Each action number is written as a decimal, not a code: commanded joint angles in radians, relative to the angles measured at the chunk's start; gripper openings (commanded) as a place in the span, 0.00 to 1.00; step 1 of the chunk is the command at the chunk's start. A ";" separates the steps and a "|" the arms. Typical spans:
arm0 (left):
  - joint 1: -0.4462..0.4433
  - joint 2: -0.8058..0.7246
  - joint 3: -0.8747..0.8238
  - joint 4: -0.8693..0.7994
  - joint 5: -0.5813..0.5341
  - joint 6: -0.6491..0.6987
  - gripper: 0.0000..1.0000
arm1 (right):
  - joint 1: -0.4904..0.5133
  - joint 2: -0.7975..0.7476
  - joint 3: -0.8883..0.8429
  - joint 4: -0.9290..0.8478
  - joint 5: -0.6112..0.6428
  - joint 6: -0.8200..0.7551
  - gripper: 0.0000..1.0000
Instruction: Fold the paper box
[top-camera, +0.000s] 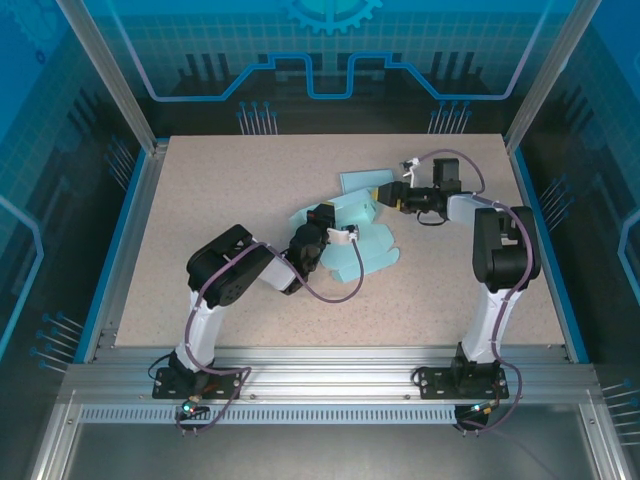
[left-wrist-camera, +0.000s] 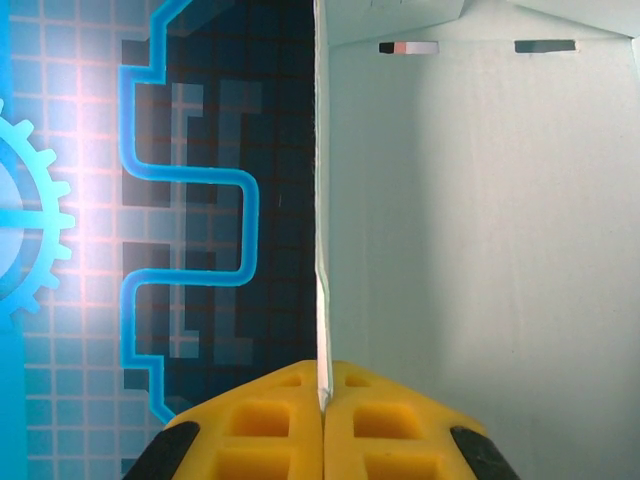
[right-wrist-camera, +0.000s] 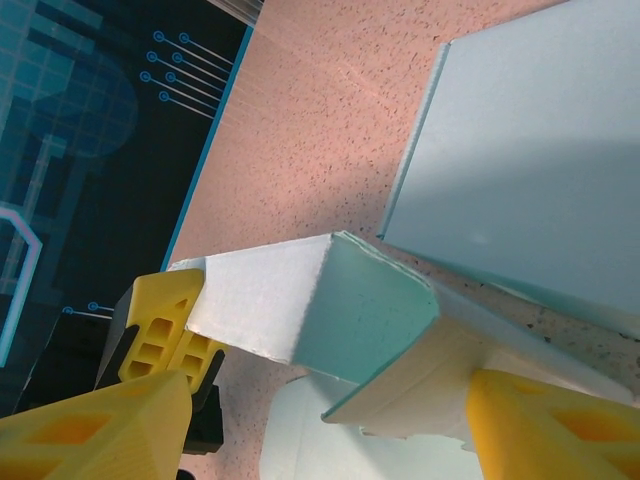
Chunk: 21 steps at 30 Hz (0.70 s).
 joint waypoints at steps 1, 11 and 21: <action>-0.004 0.026 0.012 0.000 0.040 0.026 0.02 | -0.005 -0.007 0.066 -0.028 0.006 -0.037 0.74; 0.000 0.039 0.000 0.035 0.045 0.051 0.02 | -0.023 0.094 0.254 -0.133 0.034 -0.107 0.75; 0.001 0.041 0.004 0.028 0.041 0.048 0.02 | -0.009 0.217 0.380 -0.189 -0.060 -0.149 0.76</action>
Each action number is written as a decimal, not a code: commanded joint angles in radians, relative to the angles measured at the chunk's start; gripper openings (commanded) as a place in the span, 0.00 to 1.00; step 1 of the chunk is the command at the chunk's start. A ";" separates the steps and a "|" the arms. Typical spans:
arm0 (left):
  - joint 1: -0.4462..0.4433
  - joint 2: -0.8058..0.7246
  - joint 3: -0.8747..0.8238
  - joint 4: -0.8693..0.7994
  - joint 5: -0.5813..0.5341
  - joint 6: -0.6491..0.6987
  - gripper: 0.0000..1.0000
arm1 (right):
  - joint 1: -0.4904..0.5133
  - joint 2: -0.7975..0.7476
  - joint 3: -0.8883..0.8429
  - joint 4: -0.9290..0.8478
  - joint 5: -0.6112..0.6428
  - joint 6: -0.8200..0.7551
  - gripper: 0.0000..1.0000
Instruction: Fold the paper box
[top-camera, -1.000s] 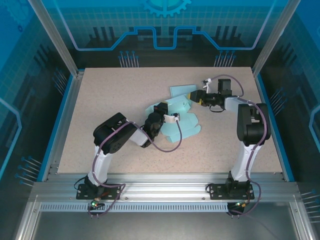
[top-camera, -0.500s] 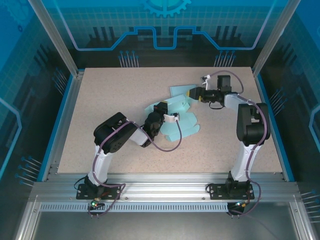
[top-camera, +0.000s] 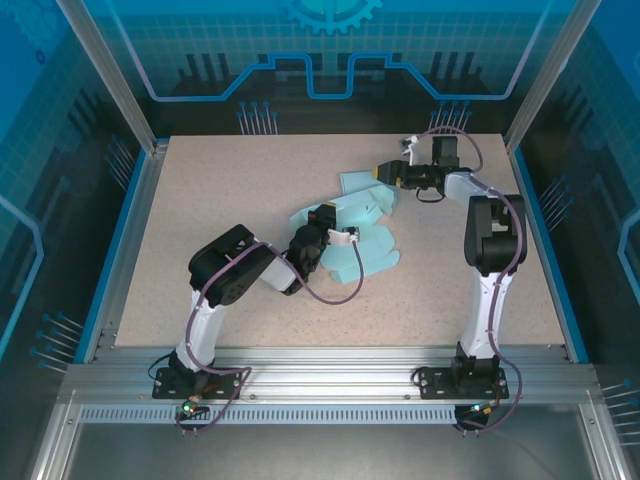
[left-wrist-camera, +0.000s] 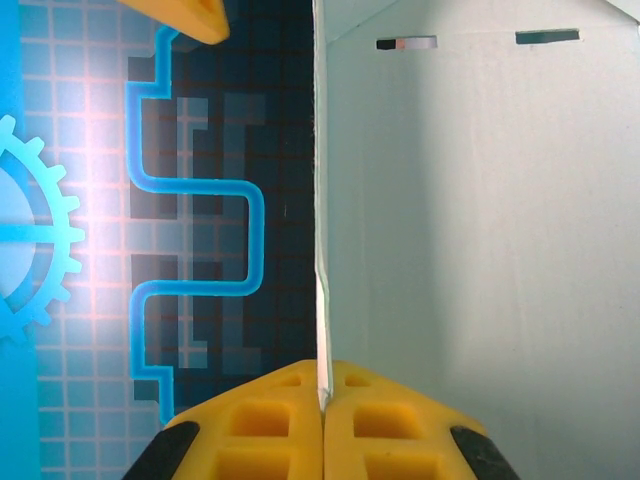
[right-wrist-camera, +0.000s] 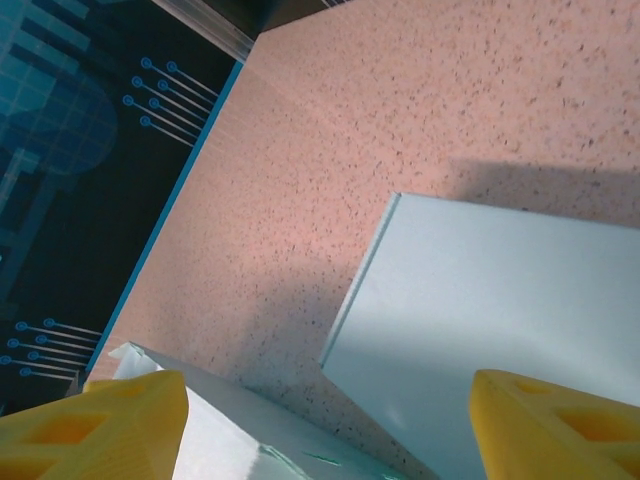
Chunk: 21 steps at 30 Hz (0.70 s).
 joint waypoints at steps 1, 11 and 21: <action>0.002 0.027 0.004 -0.001 0.025 0.015 0.02 | 0.007 0.016 0.028 -0.050 -0.078 -0.049 0.76; 0.006 0.030 0.015 -0.026 0.016 0.007 0.02 | 0.021 -0.058 -0.056 -0.153 -0.185 -0.214 0.75; 0.013 0.042 0.021 -0.021 0.015 0.024 0.02 | 0.023 -0.145 -0.197 -0.080 -0.196 -0.209 0.73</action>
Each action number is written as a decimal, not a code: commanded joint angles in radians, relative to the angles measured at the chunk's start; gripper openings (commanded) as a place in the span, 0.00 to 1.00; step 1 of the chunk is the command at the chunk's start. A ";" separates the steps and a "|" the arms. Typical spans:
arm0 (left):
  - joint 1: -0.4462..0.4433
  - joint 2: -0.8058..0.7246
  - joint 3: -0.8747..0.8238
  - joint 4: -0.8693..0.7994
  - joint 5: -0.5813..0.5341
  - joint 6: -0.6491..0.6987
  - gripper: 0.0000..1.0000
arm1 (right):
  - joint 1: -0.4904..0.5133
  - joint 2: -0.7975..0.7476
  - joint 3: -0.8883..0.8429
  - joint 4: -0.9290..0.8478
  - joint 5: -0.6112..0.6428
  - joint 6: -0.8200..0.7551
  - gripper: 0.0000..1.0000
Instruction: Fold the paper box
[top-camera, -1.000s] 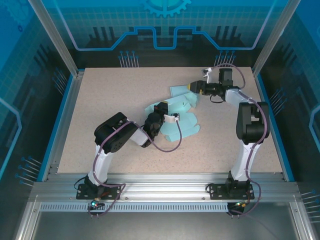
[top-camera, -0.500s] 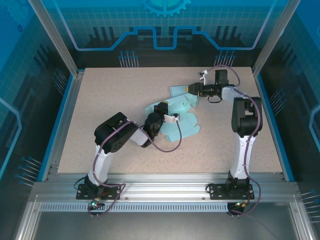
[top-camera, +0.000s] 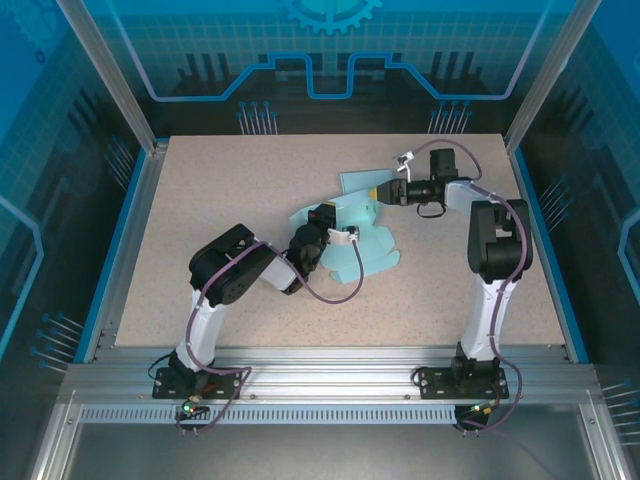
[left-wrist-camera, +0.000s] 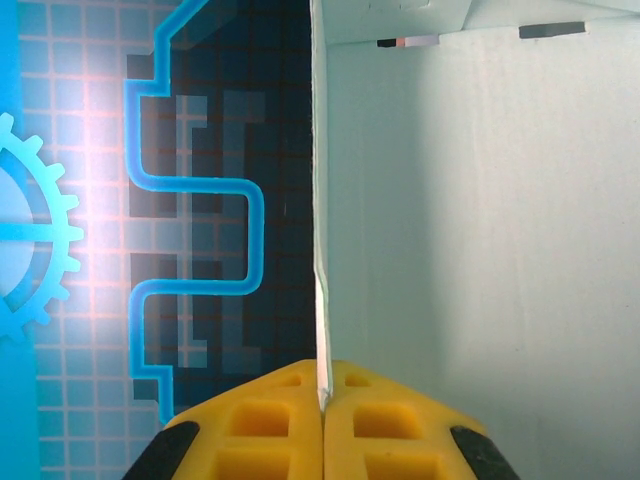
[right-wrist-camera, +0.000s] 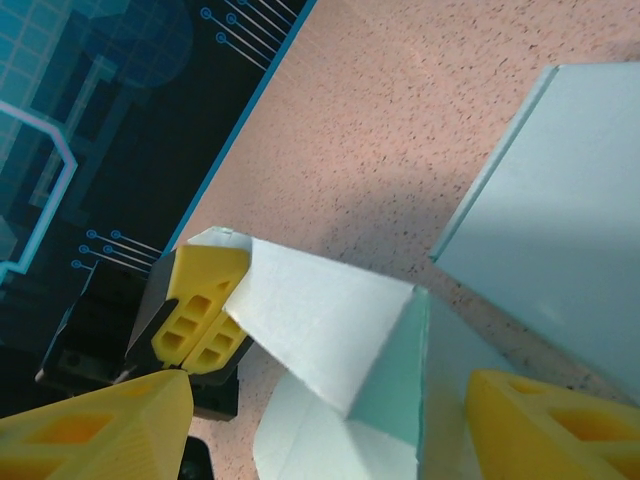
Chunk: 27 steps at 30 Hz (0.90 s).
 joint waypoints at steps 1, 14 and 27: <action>0.009 0.036 0.015 -0.023 0.016 0.022 0.02 | 0.010 -0.038 -0.032 0.013 -0.048 -0.020 0.73; 0.015 0.025 0.007 -0.047 0.025 -0.005 0.02 | 0.046 -0.047 -0.079 0.025 0.043 0.001 0.63; 0.027 0.022 0.018 -0.119 0.052 -0.034 0.02 | 0.069 -0.047 -0.098 0.010 0.033 -0.036 0.63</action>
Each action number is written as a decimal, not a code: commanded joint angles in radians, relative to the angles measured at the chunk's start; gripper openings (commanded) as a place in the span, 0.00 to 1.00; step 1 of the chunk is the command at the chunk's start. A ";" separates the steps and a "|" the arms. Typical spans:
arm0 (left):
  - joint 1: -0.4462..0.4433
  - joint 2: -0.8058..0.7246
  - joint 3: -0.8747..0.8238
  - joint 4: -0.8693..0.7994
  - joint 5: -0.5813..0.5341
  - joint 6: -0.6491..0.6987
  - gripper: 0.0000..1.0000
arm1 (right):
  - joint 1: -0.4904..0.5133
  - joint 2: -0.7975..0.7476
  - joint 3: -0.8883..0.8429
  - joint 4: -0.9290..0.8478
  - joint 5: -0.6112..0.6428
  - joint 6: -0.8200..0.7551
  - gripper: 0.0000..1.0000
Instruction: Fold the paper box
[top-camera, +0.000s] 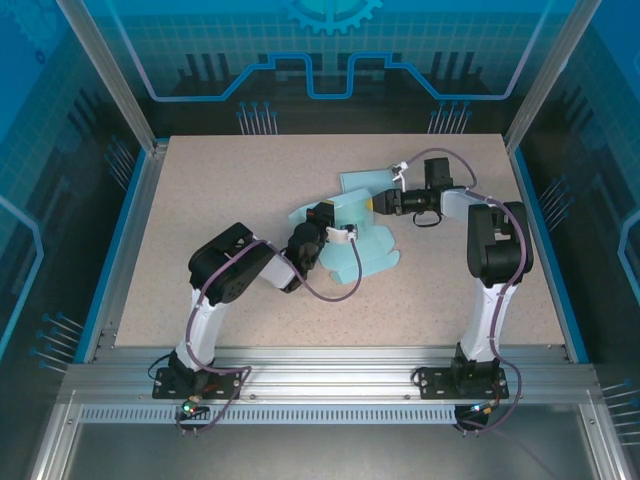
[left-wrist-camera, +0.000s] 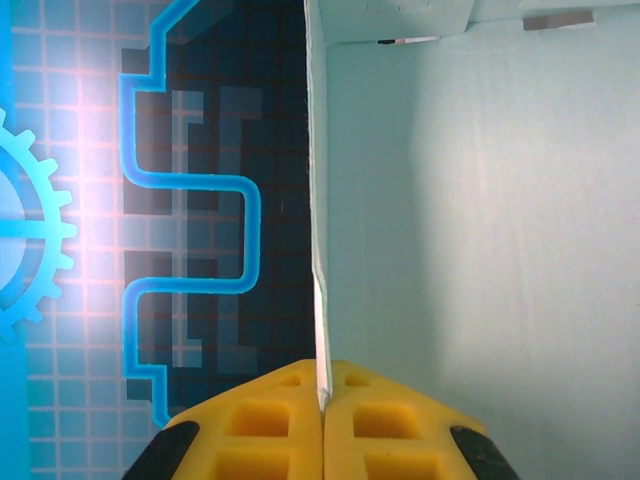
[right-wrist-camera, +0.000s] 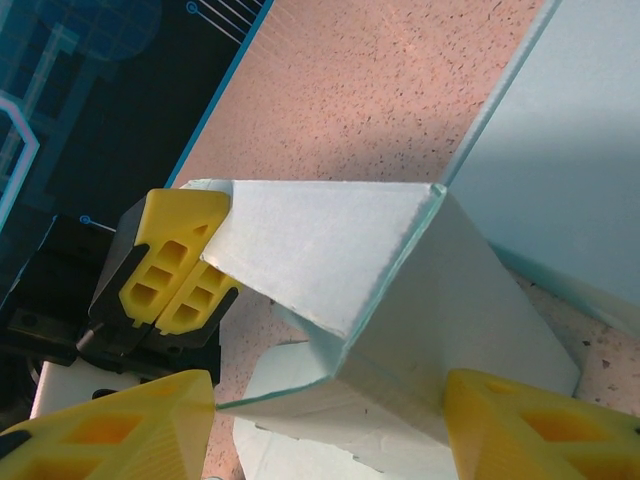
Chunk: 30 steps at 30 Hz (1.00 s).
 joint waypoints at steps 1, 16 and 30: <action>0.007 0.017 0.011 -0.115 0.029 -0.024 0.02 | 0.040 -0.013 0.004 -0.056 -0.043 -0.042 0.64; 0.007 0.019 0.005 -0.095 0.031 0.001 0.02 | 0.058 0.009 0.047 -0.103 0.137 -0.013 0.50; 0.009 0.014 -0.002 -0.101 0.052 -0.001 0.02 | 0.119 0.004 0.093 -0.161 0.419 -0.017 0.46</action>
